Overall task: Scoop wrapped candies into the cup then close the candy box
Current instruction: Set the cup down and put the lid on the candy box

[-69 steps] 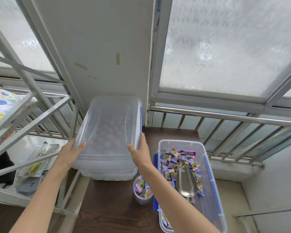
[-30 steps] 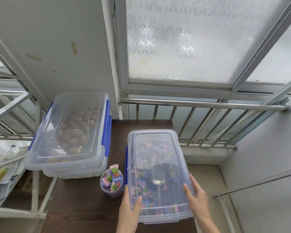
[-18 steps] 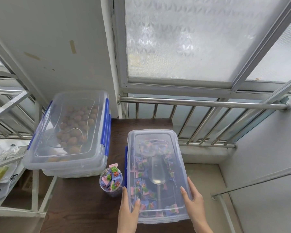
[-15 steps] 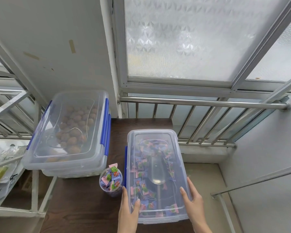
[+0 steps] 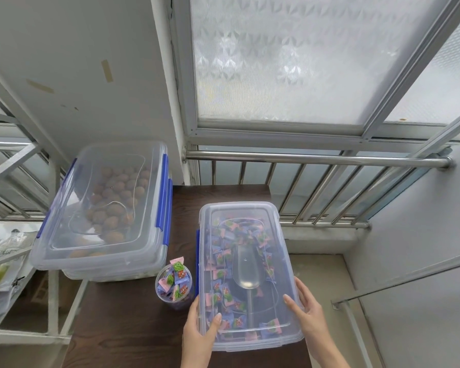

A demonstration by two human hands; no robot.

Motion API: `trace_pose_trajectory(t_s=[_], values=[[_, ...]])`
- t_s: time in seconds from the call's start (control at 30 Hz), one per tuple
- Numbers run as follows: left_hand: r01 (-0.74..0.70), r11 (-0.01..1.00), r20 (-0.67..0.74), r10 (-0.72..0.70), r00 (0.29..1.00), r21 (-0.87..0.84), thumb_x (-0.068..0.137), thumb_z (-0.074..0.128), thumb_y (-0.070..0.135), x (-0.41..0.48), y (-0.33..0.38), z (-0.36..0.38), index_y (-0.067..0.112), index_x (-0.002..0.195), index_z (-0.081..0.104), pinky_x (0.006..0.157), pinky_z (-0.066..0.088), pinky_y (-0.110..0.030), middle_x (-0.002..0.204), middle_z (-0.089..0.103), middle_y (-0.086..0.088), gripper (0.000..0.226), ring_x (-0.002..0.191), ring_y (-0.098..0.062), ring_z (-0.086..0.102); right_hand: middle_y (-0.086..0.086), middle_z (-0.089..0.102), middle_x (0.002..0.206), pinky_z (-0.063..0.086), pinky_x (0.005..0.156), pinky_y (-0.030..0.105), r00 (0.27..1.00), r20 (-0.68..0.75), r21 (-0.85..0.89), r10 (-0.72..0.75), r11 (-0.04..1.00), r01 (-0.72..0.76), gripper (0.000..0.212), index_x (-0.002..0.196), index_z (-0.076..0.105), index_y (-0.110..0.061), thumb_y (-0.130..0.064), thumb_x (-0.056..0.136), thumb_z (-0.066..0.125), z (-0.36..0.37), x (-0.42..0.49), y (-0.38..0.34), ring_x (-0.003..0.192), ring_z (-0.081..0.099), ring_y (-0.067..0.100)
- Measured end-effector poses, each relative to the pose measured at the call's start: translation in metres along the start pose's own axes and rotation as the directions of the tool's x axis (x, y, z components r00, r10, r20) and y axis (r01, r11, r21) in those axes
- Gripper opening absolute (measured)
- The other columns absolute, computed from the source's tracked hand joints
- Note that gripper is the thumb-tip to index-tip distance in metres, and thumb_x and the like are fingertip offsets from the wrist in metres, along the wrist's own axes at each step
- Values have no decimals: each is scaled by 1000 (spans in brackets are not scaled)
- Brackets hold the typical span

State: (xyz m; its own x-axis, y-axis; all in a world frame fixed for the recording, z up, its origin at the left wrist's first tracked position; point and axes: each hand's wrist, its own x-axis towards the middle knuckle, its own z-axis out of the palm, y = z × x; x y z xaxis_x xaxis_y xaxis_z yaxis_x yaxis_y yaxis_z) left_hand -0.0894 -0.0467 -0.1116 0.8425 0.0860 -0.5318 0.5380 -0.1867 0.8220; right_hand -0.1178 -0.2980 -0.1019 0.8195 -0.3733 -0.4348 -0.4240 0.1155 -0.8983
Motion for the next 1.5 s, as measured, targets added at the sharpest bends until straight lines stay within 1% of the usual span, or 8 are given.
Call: trace_pose_trajectory(t_s=[0.23,0.3,0.4,0.57,0.77,1.07,1.3,1.5], values=[[76,995,-101,-83,991,-66,73,80,3,2,-3,7,8,136,49,108,41,-41,130,61,-10,70,116,-21,55,-17,60,125,49,95,16,997,-25,-64,-78,995,77,60,132,52,-25,-23,77,77,7,-1,2,122,56,7],[148,982,-154,-166,974,-121,67,84,0,1,-2,10,2,132,51,108,41,-43,132,60,-16,73,113,-23,56,-7,60,129,49,97,22,997,-59,-81,-55,996,50,79,131,51,-25,-45,62,84,6,0,2,124,56,14],[272,942,-226,-314,922,-199,54,92,7,-1,6,9,-4,118,58,104,44,-45,126,61,-23,73,112,-32,59,4,42,144,35,107,36,991,-129,-190,34,980,-58,90,141,40,-22,-33,64,87,1,11,-5,135,39,21],[458,736,146,-450,881,-499,32,95,16,11,16,-8,-9,122,54,100,45,-50,127,60,-28,103,111,-38,61,5,33,152,32,112,41,973,-37,-135,226,964,-229,121,150,24,-20,-52,51,86,-4,30,-19,139,34,22],[540,629,350,-410,842,-559,64,72,-2,24,23,-11,-1,113,60,74,53,-51,91,73,-30,50,75,-45,73,12,74,106,48,99,56,937,120,23,328,943,-333,82,117,63,-13,-44,47,90,-3,37,-10,102,68,33],[333,734,180,-282,942,-592,65,77,-6,17,4,-4,3,115,64,99,46,-61,102,74,-24,53,101,-43,67,9,70,111,56,90,47,965,-155,62,214,976,-207,84,119,58,-14,-31,46,95,2,33,-12,96,70,27],[56,955,-154,-104,983,-290,72,79,-5,12,6,2,5,115,63,75,54,-10,102,70,-15,47,84,-15,63,-6,70,106,53,92,34,971,-238,-99,5,995,-29,78,126,60,-10,-36,57,85,18,18,-11,94,67,4],[-12,1000,-255,10,967,-3,82,73,24,3,13,1,18,134,55,90,46,-34,118,69,-13,55,102,-28,62,-9,64,119,48,101,37,970,-241,-191,-41,982,-6,66,138,50,-17,-34,79,74,29,2,-2,111,62,12]])
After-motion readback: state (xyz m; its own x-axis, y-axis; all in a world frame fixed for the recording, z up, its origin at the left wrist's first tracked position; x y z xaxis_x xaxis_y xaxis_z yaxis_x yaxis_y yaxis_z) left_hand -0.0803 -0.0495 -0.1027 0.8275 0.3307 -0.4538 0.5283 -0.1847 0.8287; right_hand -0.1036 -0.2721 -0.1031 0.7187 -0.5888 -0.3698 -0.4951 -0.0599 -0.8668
